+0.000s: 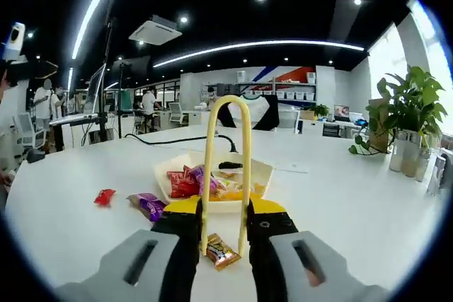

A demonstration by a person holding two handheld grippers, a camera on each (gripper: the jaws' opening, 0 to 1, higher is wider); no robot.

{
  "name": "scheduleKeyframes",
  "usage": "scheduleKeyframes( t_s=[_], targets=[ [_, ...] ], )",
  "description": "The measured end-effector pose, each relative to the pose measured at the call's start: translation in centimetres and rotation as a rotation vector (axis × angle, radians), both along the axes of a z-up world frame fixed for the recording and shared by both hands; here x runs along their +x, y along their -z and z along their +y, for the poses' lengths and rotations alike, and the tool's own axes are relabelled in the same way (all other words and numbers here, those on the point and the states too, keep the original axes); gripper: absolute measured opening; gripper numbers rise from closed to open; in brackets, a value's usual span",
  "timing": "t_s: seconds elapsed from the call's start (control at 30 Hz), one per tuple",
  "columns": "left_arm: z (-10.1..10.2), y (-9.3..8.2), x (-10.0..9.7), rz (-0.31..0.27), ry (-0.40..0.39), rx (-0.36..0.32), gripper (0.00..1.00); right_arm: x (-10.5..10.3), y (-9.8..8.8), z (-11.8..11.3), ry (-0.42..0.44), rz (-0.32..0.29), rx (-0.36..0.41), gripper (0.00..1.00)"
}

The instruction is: Place the target food into the container with the food tongs after gripping and lifting it, then release it inside without dropping or visibly crushing the food.

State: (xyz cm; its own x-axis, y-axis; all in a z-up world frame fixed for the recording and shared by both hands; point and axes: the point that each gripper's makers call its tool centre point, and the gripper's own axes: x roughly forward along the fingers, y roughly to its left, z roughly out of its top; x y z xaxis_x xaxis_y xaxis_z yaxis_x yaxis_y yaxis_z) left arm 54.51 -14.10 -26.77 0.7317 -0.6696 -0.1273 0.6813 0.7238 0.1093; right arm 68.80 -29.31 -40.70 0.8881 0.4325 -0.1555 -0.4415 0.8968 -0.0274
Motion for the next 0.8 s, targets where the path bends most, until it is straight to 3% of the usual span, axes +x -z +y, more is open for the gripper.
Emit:
scheduleKeyframes(
  t_s=[0.2,0.4,0.6,0.67,0.8],
  targets=[
    [0.5,0.0,-0.2,-0.002,-0.003,0.005,0.87,-0.1,-1.4,-0.6,-0.038,-0.049,0.019,0.23],
    [0.7,0.3,-0.4,0.003,-0.014,0.000,0.87,-1.3,-2.7,0.3,-0.237,-0.104,0.035,0.23],
    [0.5,0.4,-0.4,0.003,-0.012,0.006,0.87,-0.8,-2.2,-0.2,-0.348,-0.091,0.038,0.23],
    [0.3,0.3,-0.4,0.001,-0.006,0.010,0.87,-0.4,-1.3,-0.6,-0.359,-0.042,0.069,0.23],
    [0.2,0.1,-0.4,-0.004,-0.009,0.008,0.87,-0.9,-1.3,0.0,-0.416,-0.052,0.054,0.23]
  ],
)
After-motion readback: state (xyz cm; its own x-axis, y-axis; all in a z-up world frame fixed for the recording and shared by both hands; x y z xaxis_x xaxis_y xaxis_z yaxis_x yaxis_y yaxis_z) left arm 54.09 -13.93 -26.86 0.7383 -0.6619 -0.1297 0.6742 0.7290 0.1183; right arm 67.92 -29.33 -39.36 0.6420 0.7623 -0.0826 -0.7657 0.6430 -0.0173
